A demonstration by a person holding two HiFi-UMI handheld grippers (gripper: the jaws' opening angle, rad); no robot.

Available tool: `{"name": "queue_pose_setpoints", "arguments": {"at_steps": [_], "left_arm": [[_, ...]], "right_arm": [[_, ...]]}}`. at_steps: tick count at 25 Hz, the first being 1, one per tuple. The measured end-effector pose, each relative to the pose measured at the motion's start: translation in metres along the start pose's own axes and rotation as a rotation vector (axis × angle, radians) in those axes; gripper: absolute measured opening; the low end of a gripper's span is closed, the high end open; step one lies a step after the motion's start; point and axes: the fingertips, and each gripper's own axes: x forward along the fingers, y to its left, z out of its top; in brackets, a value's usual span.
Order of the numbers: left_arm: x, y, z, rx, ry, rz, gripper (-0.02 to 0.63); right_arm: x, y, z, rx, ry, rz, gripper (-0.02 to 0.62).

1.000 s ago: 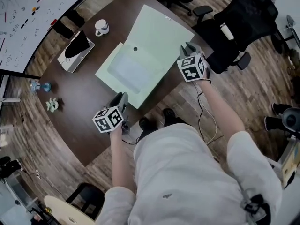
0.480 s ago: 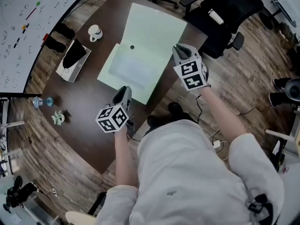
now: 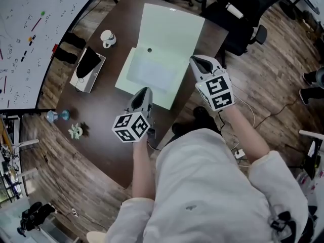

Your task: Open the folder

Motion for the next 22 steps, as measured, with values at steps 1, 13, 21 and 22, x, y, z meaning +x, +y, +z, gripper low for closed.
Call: {"name": "queue_pose_setpoints", "arguments": {"at_steps": [1,13,21,22], "left_arm": [[0.000,-0.004,0.002,0.015,-0.004,-0.005,0.034],[-0.003,-0.035,0.019,0.163,-0.051,-0.030,0.026],[-0.016,-0.036,0.025,0.154,-0.091,-0.012,0.026],[-0.018,-0.036,0.026,0.153,-0.096,-0.010,0.026]], "right_arm": [[-0.004,0.004,0.002,0.007,-0.011,0.010,0.005],[-0.024,0.058,0.021,0.039,-0.082,0.162,0.003],[-0.037,0.080,0.029,0.056,-0.122,0.240,0.003],[-0.038,0.081,0.030,0.055,-0.120,0.248,0.003]]}}
